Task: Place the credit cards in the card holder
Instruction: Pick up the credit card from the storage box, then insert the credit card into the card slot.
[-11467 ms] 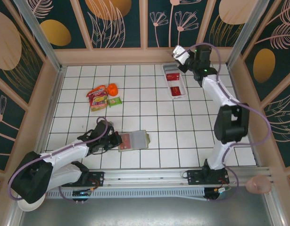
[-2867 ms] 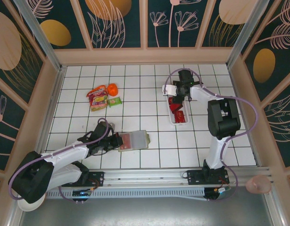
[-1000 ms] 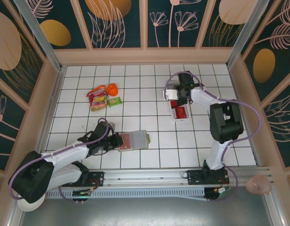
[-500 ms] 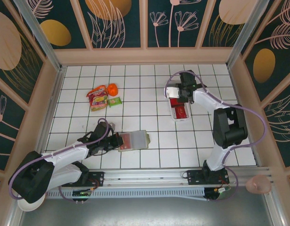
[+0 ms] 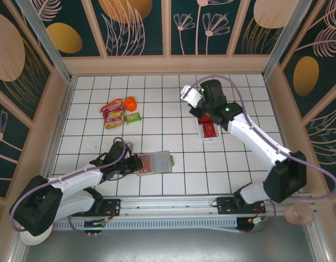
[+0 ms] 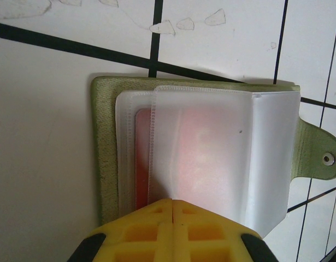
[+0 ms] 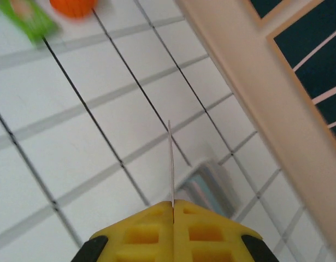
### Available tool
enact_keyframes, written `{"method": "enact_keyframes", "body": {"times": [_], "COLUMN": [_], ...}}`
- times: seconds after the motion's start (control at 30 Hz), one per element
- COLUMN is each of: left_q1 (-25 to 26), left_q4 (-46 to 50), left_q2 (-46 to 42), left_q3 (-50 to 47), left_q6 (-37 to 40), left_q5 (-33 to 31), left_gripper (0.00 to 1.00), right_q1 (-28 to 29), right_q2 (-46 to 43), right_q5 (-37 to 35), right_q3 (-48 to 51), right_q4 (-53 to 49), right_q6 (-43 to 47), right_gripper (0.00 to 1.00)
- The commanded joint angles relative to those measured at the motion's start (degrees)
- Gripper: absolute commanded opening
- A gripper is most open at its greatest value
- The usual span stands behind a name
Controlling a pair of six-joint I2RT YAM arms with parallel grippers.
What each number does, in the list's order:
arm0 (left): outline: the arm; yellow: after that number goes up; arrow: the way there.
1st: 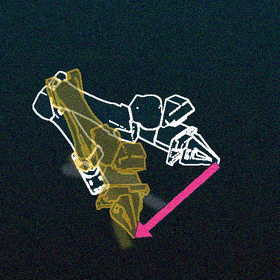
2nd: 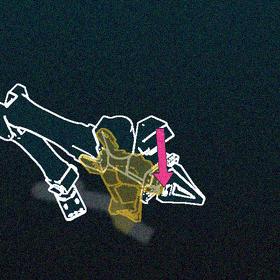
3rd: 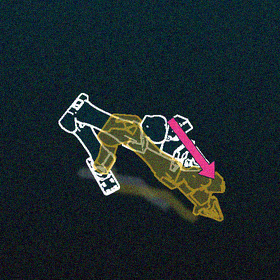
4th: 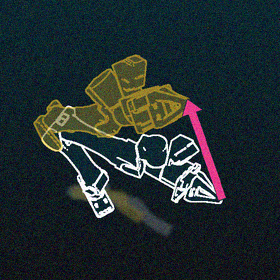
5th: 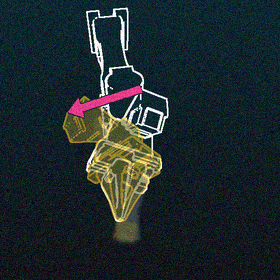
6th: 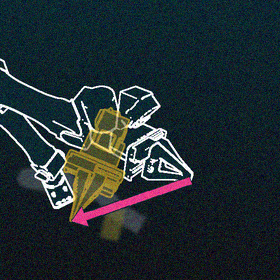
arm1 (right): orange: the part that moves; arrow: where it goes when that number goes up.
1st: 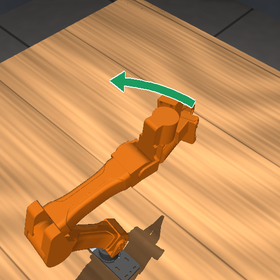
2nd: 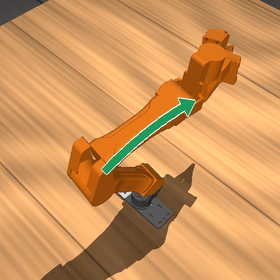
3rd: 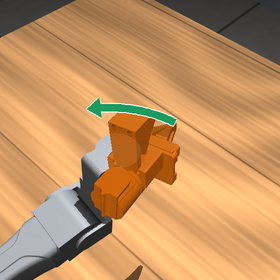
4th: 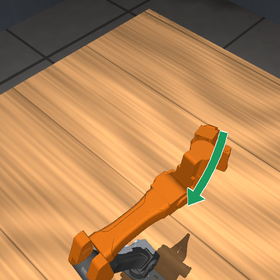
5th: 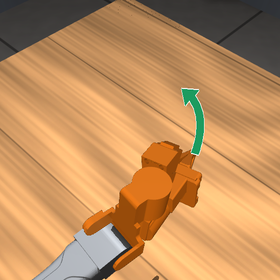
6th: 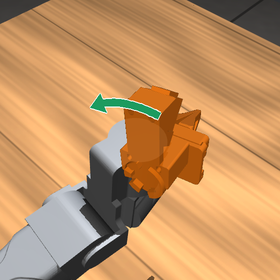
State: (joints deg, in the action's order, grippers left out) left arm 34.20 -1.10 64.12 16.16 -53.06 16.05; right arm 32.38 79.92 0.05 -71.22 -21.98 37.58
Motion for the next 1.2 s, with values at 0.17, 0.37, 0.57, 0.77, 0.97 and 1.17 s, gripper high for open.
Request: {"method": "enact_keyframes", "body": {"times": [0.17,0.37,0.57,0.77,0.97,1.17], "left_q1": [0.3,0.3,0.2,0.2,0.2,0.3], "left_q4": [1.3,1.1,2.1,2.3,1.9,2.0], "left_q2": [-1.3,-0.9,-1.3,-2.7,-2.1,-2.2], "left_q3": [-1.3,-1.6,-1.6,-2.2,-2.4,-2.4], "left_q6": [-0.6,-0.3,0.1,-0.5,-0.5,-0.5], "left_q5": [-0.4,0.4,0.3,-0.1,0.3,0.2], "left_gripper": [0.0,0.0,0.0,0.0,0.0,0.0], "right_q1": [11.6,22.4,24.7,25.1,25.3,25.5], "right_q2": [-6.7,-6.8,0.1,6.3,9.7,11.6], "right_q5": [5.7,4.6,5.5,5.9,7.4,7.6], "right_q3": [9.4,18.7,21.5,20.5,21.4,21.5], "right_q4": [-2.1,8.4,16.7,18.7,20.9,20.8], "right_q6": [-66.9,-87.0,-93.1,-93.4,-93.3,-92.7], "right_gripper": [0.0,0.0,0.0,0.0,0.0,0.0]}}
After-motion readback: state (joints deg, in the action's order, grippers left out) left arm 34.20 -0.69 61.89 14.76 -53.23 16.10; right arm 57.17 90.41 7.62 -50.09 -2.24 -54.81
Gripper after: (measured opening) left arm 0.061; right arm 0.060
